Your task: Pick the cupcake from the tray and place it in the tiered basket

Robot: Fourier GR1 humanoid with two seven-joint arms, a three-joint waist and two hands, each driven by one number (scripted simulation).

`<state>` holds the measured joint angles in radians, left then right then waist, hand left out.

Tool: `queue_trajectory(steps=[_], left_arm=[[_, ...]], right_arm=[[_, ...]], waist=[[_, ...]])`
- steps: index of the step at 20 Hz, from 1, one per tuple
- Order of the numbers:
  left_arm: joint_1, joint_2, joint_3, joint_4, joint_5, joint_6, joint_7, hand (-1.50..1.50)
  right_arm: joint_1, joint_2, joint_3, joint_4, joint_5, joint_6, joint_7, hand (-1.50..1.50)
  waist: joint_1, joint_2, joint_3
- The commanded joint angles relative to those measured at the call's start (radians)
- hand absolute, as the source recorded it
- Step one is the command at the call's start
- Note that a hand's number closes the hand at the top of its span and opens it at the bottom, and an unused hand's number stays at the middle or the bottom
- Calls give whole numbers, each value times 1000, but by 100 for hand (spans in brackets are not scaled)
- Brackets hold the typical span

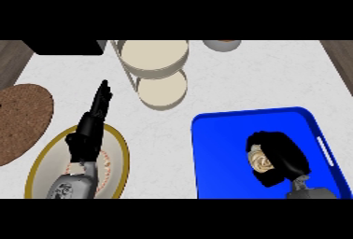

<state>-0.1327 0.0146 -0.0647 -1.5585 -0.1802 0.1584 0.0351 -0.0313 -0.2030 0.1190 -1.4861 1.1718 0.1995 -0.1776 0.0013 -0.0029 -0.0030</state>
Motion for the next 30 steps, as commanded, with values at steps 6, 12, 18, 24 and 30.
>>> queue_trajectory(steps=[6,12,18,24,30], left_arm=[[-45,1,6,5,6,-7,38,0],[-57,-9,-22,30,-5,-11,7,0],[-60,-11,-15,25,0,-8,13,0],[-9,-14,-52,13,-14,12,12,0],[-34,27,6,41,28,-18,-6,0]], right_arm=[[-113,195,252,30,302,0,311,150],[-264,201,563,56,264,193,683,150],[-494,202,678,7,39,212,1049,150],[-747,203,647,-181,-116,309,1275,150],[-987,202,493,-186,-325,385,1369,150]], waist=[[25,3,1],[70,8,1],[57,6,3],[45,-6,1],[25,-3,1]])
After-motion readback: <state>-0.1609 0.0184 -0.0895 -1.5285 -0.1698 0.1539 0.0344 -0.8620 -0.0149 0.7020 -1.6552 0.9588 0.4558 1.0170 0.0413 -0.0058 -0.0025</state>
